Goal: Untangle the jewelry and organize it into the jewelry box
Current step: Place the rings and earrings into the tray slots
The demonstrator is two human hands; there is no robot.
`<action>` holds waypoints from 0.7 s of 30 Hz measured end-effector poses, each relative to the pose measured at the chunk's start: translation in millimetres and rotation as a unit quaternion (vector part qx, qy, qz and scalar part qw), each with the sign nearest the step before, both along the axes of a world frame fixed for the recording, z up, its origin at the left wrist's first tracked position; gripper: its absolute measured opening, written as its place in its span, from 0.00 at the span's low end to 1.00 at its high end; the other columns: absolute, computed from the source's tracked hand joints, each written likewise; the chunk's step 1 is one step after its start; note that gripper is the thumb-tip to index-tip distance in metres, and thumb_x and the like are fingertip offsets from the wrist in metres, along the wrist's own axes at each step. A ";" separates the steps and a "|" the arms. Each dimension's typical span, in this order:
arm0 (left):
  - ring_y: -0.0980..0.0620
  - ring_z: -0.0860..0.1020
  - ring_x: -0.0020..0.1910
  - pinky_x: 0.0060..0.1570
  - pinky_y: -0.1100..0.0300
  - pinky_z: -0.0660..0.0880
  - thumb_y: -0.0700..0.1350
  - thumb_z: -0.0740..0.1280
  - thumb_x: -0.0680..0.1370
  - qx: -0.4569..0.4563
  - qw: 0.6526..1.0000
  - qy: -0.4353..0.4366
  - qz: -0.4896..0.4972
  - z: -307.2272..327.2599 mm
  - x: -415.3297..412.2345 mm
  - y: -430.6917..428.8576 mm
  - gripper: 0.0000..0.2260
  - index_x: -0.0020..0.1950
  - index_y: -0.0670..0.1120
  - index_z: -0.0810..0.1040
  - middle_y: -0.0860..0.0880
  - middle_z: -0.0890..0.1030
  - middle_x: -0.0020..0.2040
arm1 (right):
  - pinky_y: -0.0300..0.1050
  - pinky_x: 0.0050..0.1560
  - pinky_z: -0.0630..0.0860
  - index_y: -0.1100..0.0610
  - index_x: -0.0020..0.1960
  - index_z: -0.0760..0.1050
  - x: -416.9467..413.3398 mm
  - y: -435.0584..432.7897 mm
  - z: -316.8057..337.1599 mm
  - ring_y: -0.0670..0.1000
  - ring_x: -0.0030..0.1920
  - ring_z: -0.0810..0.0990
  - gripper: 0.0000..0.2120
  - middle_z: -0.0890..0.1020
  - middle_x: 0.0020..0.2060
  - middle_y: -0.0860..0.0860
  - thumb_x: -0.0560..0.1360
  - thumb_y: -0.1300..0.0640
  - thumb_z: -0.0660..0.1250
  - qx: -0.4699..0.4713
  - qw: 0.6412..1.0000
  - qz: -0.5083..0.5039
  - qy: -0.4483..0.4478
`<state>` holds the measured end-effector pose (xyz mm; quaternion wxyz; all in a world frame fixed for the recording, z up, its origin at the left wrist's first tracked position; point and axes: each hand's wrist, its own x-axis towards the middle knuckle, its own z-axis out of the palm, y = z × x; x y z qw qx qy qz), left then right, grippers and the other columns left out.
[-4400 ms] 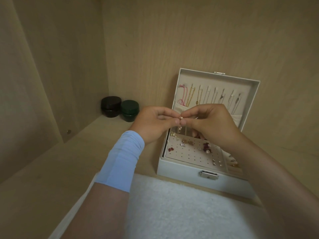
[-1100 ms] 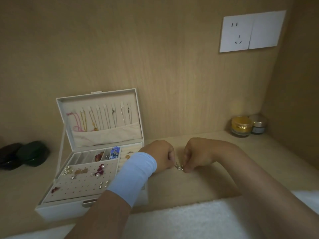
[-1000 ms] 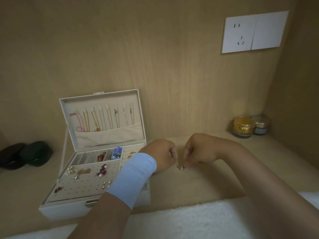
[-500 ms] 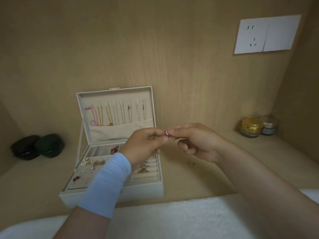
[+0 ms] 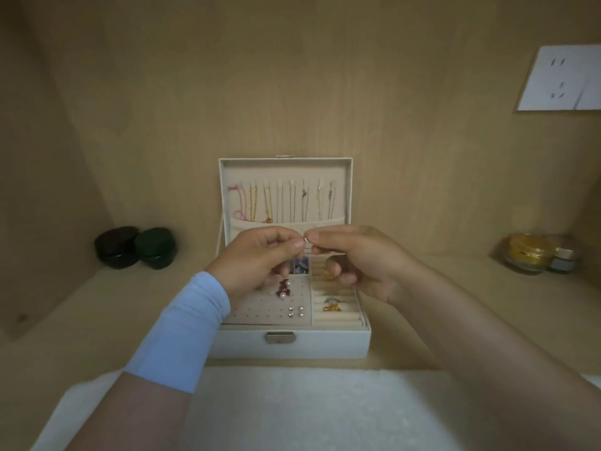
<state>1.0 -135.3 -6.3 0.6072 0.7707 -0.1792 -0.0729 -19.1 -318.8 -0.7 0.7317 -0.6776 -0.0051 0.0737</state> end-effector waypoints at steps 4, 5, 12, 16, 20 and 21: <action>0.58 0.69 0.24 0.25 0.65 0.62 0.44 0.63 0.81 -0.035 0.999 0.019 -0.019 4.6 -1.2 22.0 0.09 0.42 0.45 0.77 0.53 0.75 0.29 | 0.39 0.22 0.66 0.55 0.52 0.85 1.0 21.6 10.3 0.48 0.28 0.76 0.07 0.86 0.42 0.55 0.74 0.58 0.74 -0.085 0.990 0.011 -0.114; 0.59 0.69 0.24 0.25 0.66 0.62 0.44 0.63 0.81 -0.049 0.998 0.031 -0.023 5.1 -1.6 27.4 0.10 0.42 0.45 0.77 0.54 0.76 0.29 | 0.39 0.22 0.67 0.54 0.52 0.84 1.9 27.2 11.3 0.49 0.28 0.77 0.07 0.86 0.42 0.55 0.74 0.60 0.74 -0.099 0.985 0.017 -0.139; 0.55 0.69 0.27 0.26 0.65 0.64 0.48 0.64 0.81 -0.035 0.995 0.076 -0.053 -1.3 5.2 50.2 0.10 0.41 0.46 0.78 0.47 0.74 0.32 | 0.36 0.27 0.72 0.54 0.47 0.85 7.1 44.9 7.4 0.50 0.27 0.76 0.07 0.85 0.33 0.44 0.71 0.63 0.76 -0.176 0.947 0.024 -0.268; 0.56 0.69 0.28 0.25 0.66 0.63 0.49 0.67 0.77 -0.052 0.987 0.120 -0.098 -10.5 5.8 64.8 0.10 0.39 0.46 0.77 0.49 0.74 0.31 | 0.43 0.36 0.78 0.56 0.48 0.86 10.8 50.5 0.5 0.55 0.32 0.78 0.08 0.86 0.41 0.51 0.71 0.65 0.76 -0.188 0.928 0.072 -0.313; 0.57 0.70 0.29 0.25 0.67 0.64 0.48 0.68 0.76 -0.078 0.973 0.169 -0.139 -14.1 4.1 78.7 0.07 0.41 0.46 0.78 0.51 0.74 0.34 | 0.49 0.40 0.79 0.56 0.50 0.86 11.9 59.9 -2.9 0.61 0.35 0.78 0.11 0.84 0.45 0.55 0.69 0.67 0.77 -0.200 0.916 0.115 -0.329; 0.57 0.70 0.30 0.25 0.67 0.64 0.48 0.67 0.75 -0.086 0.969 0.179 -0.144 -13.6 4.1 81.1 0.06 0.43 0.46 0.78 0.51 0.74 0.35 | 0.47 0.40 0.79 0.56 0.50 0.85 12.4 61.8 -2.1 0.58 0.35 0.78 0.12 0.84 0.46 0.54 0.69 0.67 0.76 -0.205 0.912 0.123 -0.334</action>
